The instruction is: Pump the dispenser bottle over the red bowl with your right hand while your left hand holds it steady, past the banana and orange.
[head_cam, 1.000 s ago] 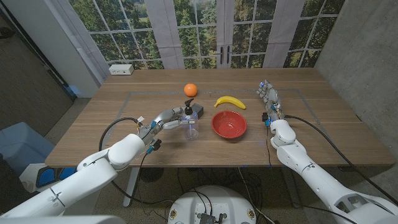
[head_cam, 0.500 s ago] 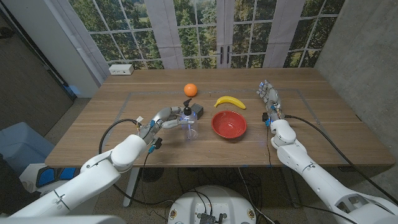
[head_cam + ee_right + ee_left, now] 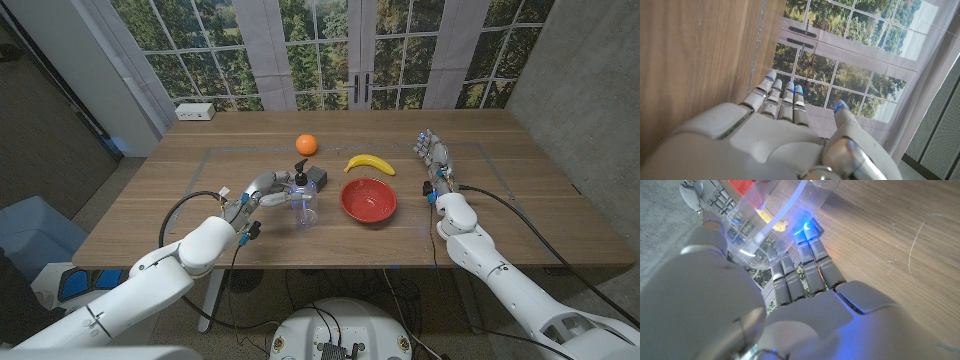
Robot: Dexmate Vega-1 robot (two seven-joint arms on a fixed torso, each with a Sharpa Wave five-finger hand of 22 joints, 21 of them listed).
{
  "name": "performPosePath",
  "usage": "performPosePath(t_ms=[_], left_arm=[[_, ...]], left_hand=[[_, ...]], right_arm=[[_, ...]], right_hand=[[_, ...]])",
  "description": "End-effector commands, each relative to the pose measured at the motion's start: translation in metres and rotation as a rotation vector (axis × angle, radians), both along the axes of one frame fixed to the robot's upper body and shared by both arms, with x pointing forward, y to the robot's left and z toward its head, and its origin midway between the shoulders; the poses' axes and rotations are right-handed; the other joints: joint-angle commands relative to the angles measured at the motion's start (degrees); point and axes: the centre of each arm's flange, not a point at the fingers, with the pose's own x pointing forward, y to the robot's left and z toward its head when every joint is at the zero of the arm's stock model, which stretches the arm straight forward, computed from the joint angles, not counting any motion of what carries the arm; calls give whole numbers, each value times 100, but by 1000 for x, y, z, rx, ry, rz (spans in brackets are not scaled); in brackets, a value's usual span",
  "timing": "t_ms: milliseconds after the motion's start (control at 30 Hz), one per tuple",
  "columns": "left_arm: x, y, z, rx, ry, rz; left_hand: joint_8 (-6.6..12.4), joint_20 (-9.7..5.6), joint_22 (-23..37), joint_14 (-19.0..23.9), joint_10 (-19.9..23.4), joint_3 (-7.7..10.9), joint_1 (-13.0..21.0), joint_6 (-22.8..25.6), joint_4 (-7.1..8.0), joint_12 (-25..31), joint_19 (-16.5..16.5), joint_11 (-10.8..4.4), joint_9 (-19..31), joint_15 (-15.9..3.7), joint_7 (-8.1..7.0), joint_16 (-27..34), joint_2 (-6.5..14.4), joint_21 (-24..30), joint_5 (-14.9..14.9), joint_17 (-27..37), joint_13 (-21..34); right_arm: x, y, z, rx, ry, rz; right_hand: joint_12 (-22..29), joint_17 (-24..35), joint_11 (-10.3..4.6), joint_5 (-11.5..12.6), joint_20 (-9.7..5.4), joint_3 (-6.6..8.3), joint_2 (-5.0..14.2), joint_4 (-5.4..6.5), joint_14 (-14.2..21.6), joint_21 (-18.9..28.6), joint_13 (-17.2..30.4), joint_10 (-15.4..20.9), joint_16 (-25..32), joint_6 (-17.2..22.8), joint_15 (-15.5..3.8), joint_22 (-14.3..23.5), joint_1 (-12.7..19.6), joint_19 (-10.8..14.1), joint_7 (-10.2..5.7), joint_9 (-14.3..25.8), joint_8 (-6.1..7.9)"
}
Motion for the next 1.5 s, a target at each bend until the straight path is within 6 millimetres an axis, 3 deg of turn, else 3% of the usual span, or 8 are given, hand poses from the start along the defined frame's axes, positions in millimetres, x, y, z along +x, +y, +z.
performPosePath(t_ms=[33, 767, 1500], left_arm=[[-10, 8, 19, -17, -42, -31], [-30, 13, 41, -2, -100, -66], [-16, 25, 51, 22, -65, -35]], left_hand=[[56, -649, 8, 834, 1001, 873, 1702, 652, -329, 65, 81, -734, 12, -1567, -128, 26, 1659, 39, 7, 285, 372], [47, -650, 29, 904, 1061, 806, 1761, 695, -325, 82, 50, -723, 23, -1568, -112, 40, 1627, 124, 12, 281, 432], [27, -626, 41, 924, 1073, 755, 1808, 711, -324, 79, -7, -718, 32, -1568, -99, 34, 1612, 184, 26, 273, 480]], right_arm=[[-3, 0, -1, -8, -3, -1], [-7, 1, -3, -11, 3, -6], [-8, 2, -1, -22, -4, -8]], right_hand=[[-15, 25, -4, 36, 47, -21, -15, -3, 45, 15, 28, 20, -9, 44, 30, 23, -31, 23, 11, 12, -5], [-19, 28, 2, 38, 42, -31, -9, -14, 47, 12, 30, 32, -22, 40, 31, 22, -45, 18, 3, 11, -11], [-24, 30, -34, 42, 45, -33, -2, -32, 55, 10, 31, 39, -33, 27, 29, 22, -45, 17, -17, 11, -19]])
